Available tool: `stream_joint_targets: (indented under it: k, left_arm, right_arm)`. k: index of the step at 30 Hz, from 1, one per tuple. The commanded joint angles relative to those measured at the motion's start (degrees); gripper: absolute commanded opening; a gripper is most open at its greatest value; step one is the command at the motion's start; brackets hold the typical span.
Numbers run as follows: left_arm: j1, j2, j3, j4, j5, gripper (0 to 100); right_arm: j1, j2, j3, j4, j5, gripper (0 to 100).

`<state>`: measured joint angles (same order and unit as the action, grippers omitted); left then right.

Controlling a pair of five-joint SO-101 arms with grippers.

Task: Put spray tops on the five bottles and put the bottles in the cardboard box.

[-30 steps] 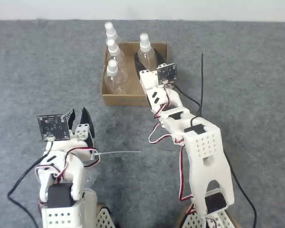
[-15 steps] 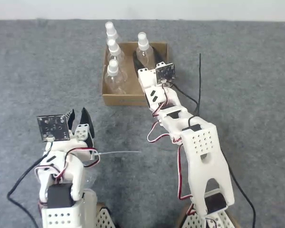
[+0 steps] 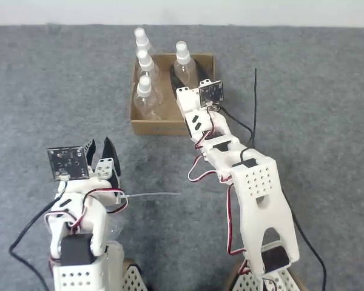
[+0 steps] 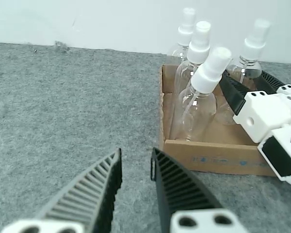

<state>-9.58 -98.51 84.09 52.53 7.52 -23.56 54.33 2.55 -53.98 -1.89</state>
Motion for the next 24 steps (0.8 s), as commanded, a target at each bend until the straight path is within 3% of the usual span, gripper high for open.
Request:
stream_joint_targets:
  k: [1,5,24]
  left_arm:
    - [-0.26,-0.79,-0.66,-1.85,-0.53,9]
    - [-0.26,-0.79,-0.66,-1.85,-3.16,9]
    - [-0.26,-0.79,-0.57,-1.85,-3.52,9]
  right_arm:
    - [0.22,-0.84,-2.20,-1.01,0.79,7.1]
    - [0.04,-1.01,-0.70,-1.01,3.08,14.6]
    - [-0.31,-0.75,-0.44,-1.45,3.78,14.9]
